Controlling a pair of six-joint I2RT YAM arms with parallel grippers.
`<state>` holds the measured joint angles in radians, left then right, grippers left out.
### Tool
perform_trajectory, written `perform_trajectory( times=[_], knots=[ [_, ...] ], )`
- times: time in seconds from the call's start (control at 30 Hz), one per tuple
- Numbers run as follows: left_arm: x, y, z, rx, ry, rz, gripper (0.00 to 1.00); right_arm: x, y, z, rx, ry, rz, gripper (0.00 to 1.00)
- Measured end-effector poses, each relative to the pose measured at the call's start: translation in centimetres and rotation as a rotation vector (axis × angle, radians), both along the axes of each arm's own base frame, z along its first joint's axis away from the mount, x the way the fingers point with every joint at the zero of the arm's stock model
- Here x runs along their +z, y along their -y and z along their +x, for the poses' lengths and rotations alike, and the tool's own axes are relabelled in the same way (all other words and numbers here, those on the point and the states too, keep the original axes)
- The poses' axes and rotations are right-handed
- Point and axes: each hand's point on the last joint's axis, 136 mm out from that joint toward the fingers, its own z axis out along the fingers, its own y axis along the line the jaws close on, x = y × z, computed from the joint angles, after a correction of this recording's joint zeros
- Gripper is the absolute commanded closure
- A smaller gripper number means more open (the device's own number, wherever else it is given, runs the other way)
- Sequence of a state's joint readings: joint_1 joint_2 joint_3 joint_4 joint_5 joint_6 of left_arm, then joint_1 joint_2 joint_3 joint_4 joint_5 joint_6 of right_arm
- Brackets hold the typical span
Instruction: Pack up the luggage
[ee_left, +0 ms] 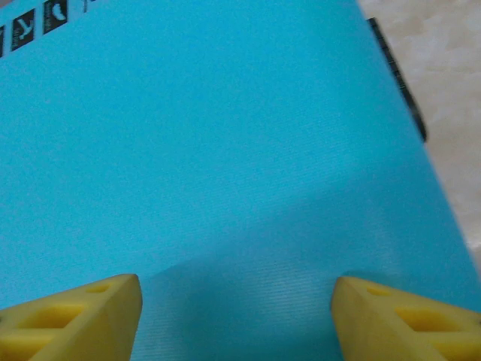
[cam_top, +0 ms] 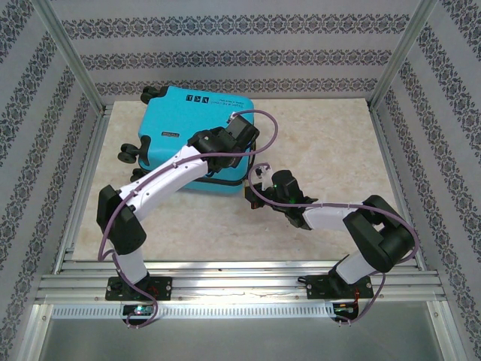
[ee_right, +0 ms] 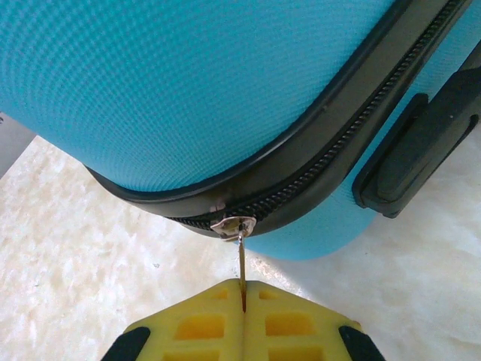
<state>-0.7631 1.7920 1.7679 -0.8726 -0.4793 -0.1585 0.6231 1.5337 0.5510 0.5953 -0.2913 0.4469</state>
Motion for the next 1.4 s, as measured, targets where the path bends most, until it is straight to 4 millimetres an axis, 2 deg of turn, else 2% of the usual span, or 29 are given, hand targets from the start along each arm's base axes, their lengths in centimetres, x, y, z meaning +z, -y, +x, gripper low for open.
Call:
perform_trajectory(
  times=[0.13,0.3,0.4,0.5,0.53,0.77,0.87,1.03,1.23,1.4],
  knots=[
    [0.6,2.7,-0.5,-0.066,-0.019,-0.055,0.27,0.0,0.0,0.0,0.009,-0.002,0.008,1.00],
    [0.8,5.4,0.4,-0.103,-0.028,-0.083,0.27,0.0,-0.3,0.0,0.019,0.003,0.017,1.00],
    [-0.2,6.7,1.5,-0.099,-0.044,-0.055,0.28,0.0,-0.2,0.1,0.021,0.003,0.021,1.00],
    [-2.2,7.4,2.7,-0.080,-0.069,0.014,0.29,0.1,-0.3,0.1,0.027,0.005,0.022,1.00],
    [-2.7,7.4,3.2,-0.065,-0.066,0.051,0.29,0.1,-0.3,0.1,0.028,0.005,0.023,1.00],
    [-3.2,7.6,5.1,-0.008,-0.014,0.174,0.25,0.3,-0.3,0.2,0.033,0.010,0.033,1.00],
    [-3.1,6.9,5.4,0.020,0.013,0.222,0.26,0.3,-0.3,0.1,0.036,0.010,0.034,1.00],
    [-3.2,4.8,5.4,0.069,0.024,0.334,0.35,0.2,-0.3,0.2,0.035,0.020,0.026,1.00],
    [-3.3,4.3,5.0,0.080,0.025,0.342,0.41,0.2,0.1,0.7,0.014,0.065,-0.015,1.00],
    [-3.2,3.9,4.7,0.083,0.033,0.284,0.44,0.2,0.4,1.1,-0.024,0.082,-0.034,1.00]
  ],
)
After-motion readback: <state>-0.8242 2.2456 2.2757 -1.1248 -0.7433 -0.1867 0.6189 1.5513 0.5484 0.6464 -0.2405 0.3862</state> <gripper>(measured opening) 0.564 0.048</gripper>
